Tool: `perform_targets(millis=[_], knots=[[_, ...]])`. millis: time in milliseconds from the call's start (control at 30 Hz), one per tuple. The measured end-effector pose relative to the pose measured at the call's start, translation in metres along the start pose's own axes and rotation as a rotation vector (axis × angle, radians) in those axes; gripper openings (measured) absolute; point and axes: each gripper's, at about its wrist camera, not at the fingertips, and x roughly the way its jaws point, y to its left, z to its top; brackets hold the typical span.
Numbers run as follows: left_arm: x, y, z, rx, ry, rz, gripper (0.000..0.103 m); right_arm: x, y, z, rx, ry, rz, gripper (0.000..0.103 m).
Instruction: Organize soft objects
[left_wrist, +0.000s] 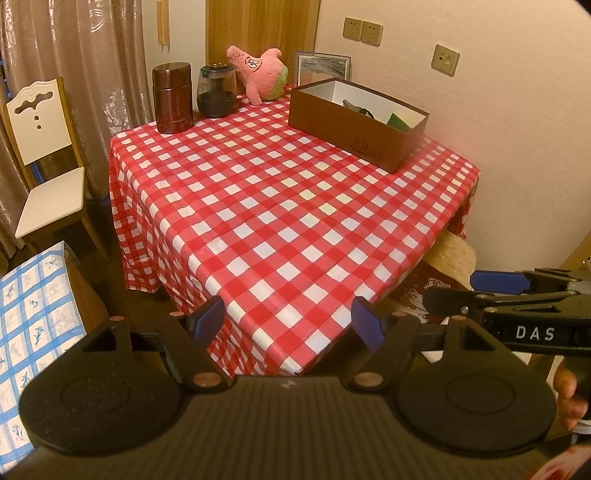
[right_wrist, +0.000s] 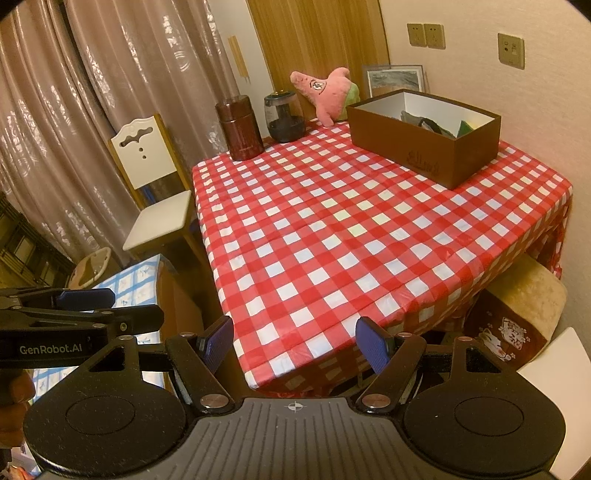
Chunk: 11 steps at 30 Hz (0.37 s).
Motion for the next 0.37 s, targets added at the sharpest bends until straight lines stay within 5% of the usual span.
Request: perform_targets(millis=[367], knots=[[0.0015,-0.0085,0.0086,0.011,-0.003,-0.012,0.074,-0.0014,-0.0021,0.0067,0.006,-0.004,-0.006,0.073]])
